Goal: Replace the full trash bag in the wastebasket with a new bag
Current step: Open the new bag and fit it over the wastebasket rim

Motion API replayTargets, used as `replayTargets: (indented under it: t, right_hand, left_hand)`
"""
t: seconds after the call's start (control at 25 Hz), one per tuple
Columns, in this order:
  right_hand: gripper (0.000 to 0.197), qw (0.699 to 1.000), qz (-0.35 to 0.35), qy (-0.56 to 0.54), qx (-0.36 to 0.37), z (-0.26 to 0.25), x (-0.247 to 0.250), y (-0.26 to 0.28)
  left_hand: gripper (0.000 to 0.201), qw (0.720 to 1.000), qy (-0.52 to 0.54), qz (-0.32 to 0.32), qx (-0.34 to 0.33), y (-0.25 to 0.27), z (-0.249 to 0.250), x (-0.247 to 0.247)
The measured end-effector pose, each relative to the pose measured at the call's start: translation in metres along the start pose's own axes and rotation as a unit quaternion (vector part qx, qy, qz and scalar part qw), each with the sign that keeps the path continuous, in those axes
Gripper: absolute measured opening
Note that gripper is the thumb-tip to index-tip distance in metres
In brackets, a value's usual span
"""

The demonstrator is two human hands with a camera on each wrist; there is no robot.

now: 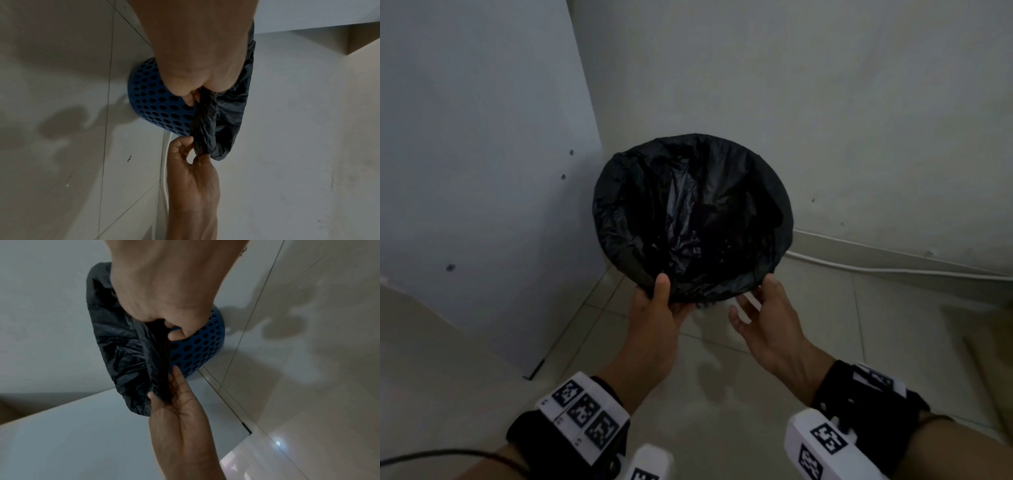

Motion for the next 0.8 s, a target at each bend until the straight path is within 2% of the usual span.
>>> replayTargets:
  t: [0.12, 0.28, 0.4, 0.6, 0.8]
  right_hand:
    - [0.019, 1.000, 0.016, -0.001, 0.027, 0.002, 0.000, -0.004]
    - [0.020, 0.999, 0.030, -0.023, -0.004, 0.007, 0.008, -0.007]
    - [0.019, 0.999, 0.027, -0.005, -0.030, 0.003, 0.008, -0.008]
    - [0.022, 0.999, 0.017, 0.002, -0.049, 0.001, 0.005, -0.009]
    - [0.010, 0.999, 0.022, 0.019, -0.034, 0.003, 0.011, -0.018]
  left_hand:
    - [0.037, 1.000, 0.029, 0.008, 0.004, -0.005, 0.001, -0.001]
    - [0.042, 0.998, 0.063, 0.017, 0.005, -0.009, -0.003, 0.003]
    - [0.041, 0.999, 0.050, 0.007, -0.007, -0.009, 0.002, 0.002]
    - [0.040, 0.998, 0.039, 0.029, -0.039, -0.010, 0.001, 0.005]
    - [0.037, 0.998, 0.014, 0.036, -0.053, -0.009, -0.001, 0.009]
Point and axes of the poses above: each hand's wrist, its own y-axis away from the middle knuckle, its own x-axis out of the back of the hand, z = x × y, the point moved 3 cm from there along -y, towards the middle knuckle, and after that the axes turned 2 degrees about -x, right-handed, at the moved point
